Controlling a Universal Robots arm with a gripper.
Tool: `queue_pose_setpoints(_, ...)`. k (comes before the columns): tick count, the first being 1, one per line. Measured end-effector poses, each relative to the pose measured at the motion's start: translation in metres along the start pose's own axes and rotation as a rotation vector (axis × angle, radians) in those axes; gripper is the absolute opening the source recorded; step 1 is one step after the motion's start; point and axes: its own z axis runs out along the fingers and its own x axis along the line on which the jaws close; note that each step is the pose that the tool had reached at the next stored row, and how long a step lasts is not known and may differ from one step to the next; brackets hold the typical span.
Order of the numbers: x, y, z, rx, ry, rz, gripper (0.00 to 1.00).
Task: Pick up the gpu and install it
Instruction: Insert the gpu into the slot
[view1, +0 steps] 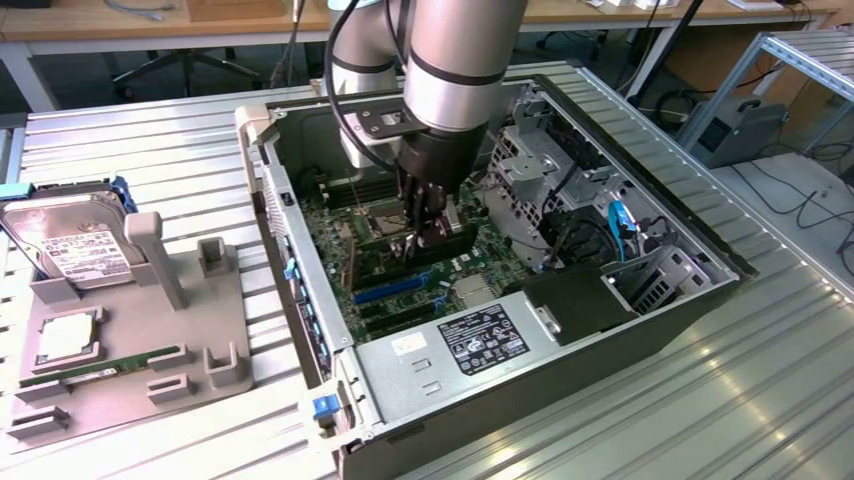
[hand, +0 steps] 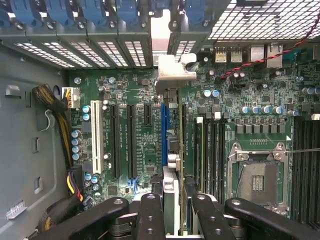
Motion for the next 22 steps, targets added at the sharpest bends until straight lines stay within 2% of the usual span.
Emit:
queue_pose_setpoints(8,0.002,0.0013,0.0003,0.0,0.0005,0.0,0.27)
queue_pose_setpoints(14,0.002,0.0035,0.0008,0.0,0.0029,0.0,0.27)
queue_pose_setpoints(22,0.002,0.0103,0.0018,0.0,0.0092,0.0,0.27)
